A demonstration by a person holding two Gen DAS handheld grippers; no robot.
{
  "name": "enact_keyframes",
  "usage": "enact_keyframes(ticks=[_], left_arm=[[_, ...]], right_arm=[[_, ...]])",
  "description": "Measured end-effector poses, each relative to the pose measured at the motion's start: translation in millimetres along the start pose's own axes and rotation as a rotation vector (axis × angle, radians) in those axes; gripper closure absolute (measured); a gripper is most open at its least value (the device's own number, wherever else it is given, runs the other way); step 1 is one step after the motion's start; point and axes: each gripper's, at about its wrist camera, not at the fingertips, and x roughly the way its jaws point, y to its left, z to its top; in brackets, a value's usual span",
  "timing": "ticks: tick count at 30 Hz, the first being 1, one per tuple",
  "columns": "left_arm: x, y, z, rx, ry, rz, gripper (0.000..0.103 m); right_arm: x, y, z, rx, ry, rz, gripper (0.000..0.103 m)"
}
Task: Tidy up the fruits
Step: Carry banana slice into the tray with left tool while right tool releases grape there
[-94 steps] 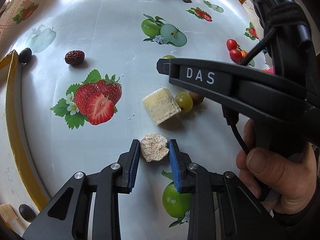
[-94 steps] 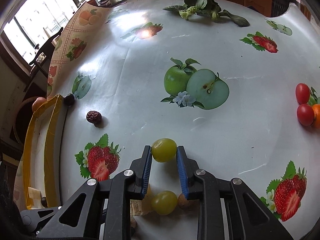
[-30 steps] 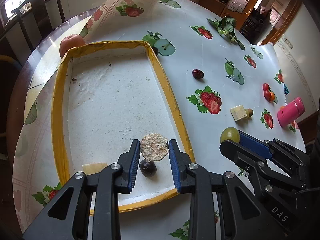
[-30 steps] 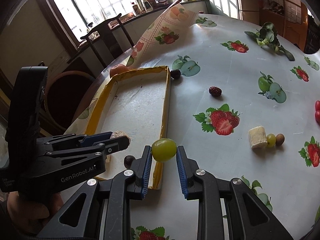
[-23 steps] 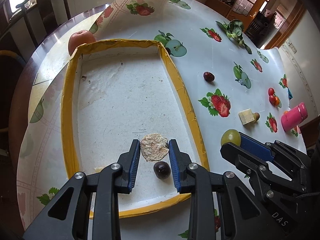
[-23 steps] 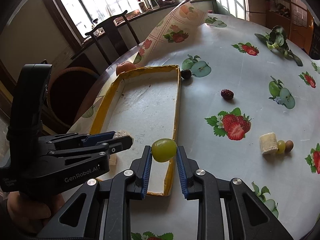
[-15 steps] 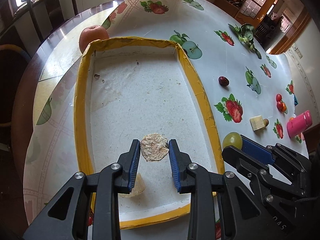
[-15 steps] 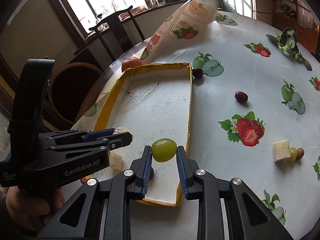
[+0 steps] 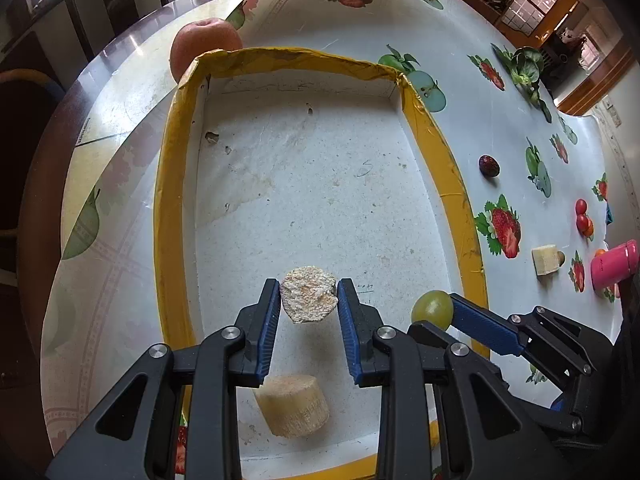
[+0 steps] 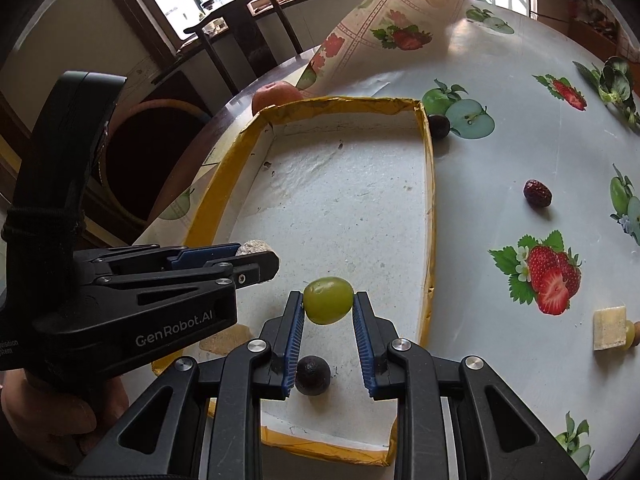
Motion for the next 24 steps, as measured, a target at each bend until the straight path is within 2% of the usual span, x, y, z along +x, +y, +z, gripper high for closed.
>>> enact_keyframes(ticks=[11,14,15,16,18,24], left_arm=[[18.9,2.8,-5.0,-0.005,0.041,0.015,0.074],[20.0,0.7,-4.8,0.000,0.050,0.018,0.068],[19.5,-0.5,-5.7,0.005,0.050,0.025,0.062],[18.5,-1.8,-6.8,0.010,0.048,0.037,0.050],[14.3,-3.1,-8.8,0.013,0.030,0.051,0.035],[1.2,-3.3,-9.2,0.011,0.009,0.046,0.034]], right_arm=[[28.1,5.7,0.2,-0.029,0.070,-0.014,0.075],[30.7,4.9,-1.6,-0.027,0.073,-0.027,0.074],[30.8,4.1,-1.7,-0.023,0.074,-0.026,0.072],[29.5,3.7,-2.1,-0.021,0.070,-0.023,0.067],[25.8,3.6,-2.5,-0.025,0.059,-0.030,0.063],[7.5,4.4,-5.3,-0.028,0.032,-0.026,0.062]])
